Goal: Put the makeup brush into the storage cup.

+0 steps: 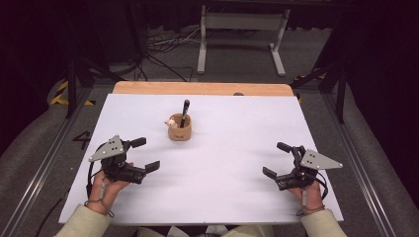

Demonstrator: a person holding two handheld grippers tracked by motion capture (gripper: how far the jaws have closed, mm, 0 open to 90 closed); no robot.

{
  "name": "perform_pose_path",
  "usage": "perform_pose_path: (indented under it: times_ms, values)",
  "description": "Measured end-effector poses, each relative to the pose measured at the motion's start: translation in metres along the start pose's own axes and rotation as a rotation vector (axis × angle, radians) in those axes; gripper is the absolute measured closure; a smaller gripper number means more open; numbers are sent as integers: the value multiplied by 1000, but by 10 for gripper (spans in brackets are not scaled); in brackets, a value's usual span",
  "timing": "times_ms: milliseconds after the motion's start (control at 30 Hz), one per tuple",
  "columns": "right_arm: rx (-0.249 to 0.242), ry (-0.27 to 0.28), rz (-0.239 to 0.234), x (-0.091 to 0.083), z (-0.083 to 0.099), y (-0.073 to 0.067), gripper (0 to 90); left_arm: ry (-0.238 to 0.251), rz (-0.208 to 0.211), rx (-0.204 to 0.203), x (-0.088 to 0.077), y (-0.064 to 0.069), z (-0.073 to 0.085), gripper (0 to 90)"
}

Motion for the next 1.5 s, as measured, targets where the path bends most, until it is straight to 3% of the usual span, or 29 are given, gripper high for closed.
perform_pose_path:
  times_ms: [200, 567, 1000, 1367, 1500]
  values:
    - [-8, -8, -1, 1, 2, -1, 0, -7, 10, -26, -1, 3, 16, 30]
    - [-10, -18, -9, 1, 7, -3, 0, -36, 25, -17, 4, 7, 40, 30]
    - [-10, -47, -4, 2, 15, -5, 0, -44, 8, -49, 10, 2, 56, 30]
    - [-17, -73, 6, 4, 19, -5, 0, -76, 2, -12, 14, 5, 61, 31]
    - [-18, -75, 6, 4, 19, -5, 0, -79, 8, -24, 14, 5, 62, 30]
Point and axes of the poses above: each handheld gripper's, and its own axes: x roughly forward along the jaws, z roughly out of its underside, y roughly to its right, the point moved 9 cm from there along x, roughly forward along the jaws, and after that the axes turned 8 degrees about x, right-handed, at the moved point
